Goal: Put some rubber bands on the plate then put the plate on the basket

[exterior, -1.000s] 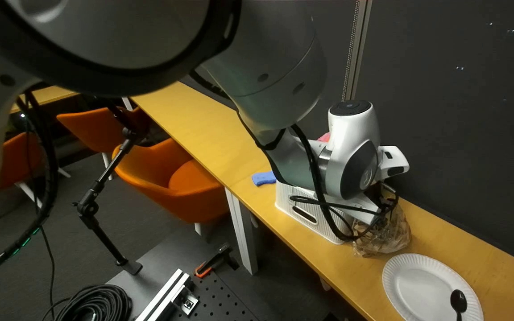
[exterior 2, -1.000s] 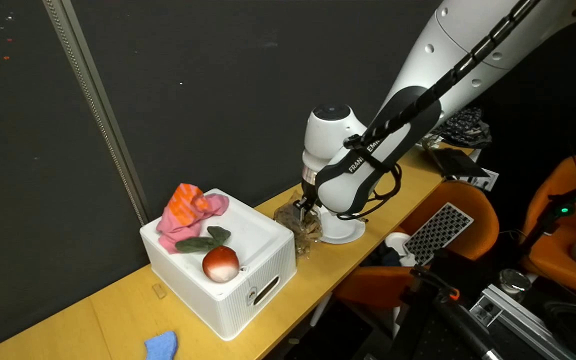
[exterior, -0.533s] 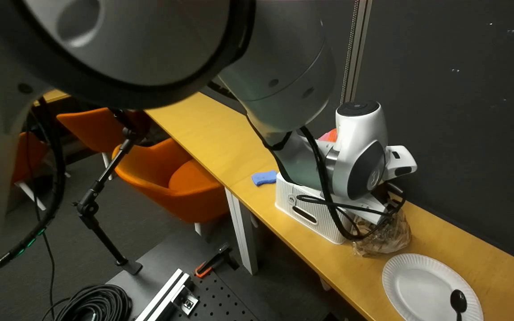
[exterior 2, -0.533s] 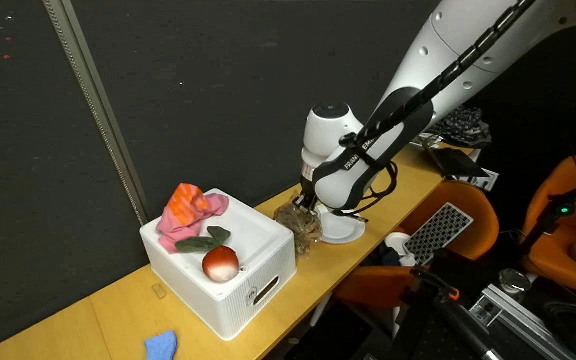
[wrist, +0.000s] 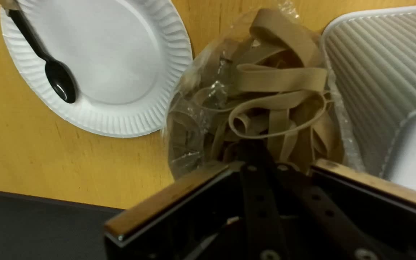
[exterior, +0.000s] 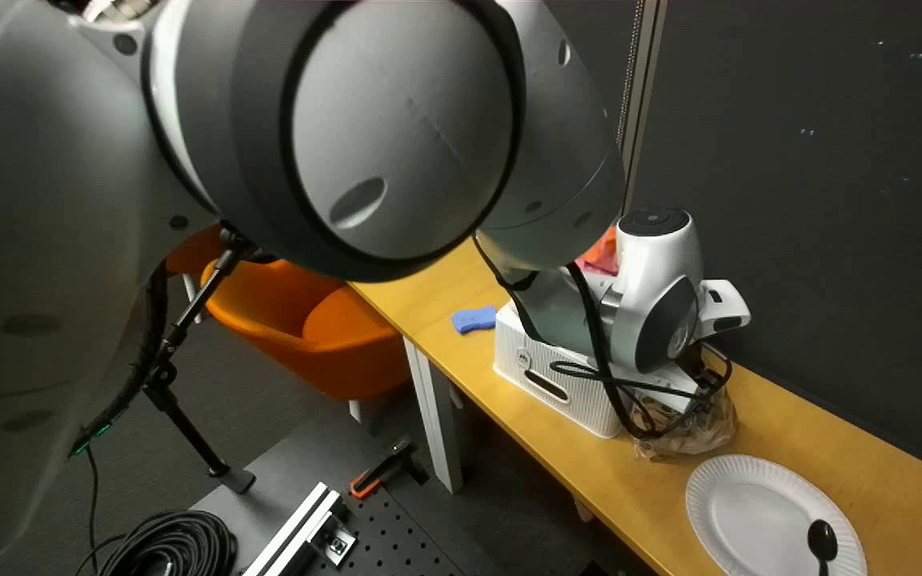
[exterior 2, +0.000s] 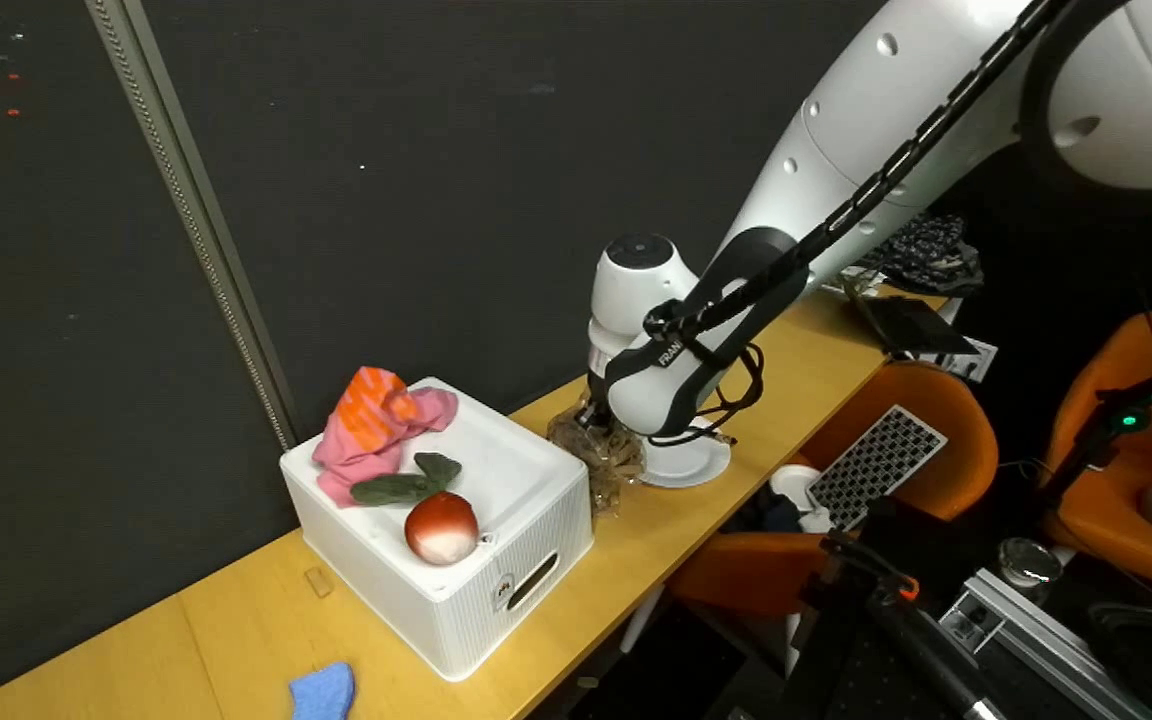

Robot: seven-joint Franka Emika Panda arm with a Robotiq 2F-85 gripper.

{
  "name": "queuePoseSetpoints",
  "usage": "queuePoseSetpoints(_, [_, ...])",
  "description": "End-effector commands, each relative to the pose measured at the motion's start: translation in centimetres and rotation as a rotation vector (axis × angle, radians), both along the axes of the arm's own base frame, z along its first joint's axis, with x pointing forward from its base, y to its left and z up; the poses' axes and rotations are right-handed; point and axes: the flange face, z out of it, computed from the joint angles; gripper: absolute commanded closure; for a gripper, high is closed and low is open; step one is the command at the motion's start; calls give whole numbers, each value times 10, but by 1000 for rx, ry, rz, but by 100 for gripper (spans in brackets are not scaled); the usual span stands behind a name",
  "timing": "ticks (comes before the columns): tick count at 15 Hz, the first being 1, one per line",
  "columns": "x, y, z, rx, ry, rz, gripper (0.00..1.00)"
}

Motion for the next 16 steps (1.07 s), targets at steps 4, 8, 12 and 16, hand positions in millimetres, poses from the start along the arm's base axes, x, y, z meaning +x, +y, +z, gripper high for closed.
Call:
queuePoseSetpoints(4, [18,-4,-14,18,-10,7,66])
queuePoseSetpoints(8, [19,-8,-19,18,-13,3,37])
queuePoseSetpoints(12, [21,-13,-25,19,-17,-1,8])
queuePoseSetpoints(16, [24,-19,-42,20,-38,6,0])
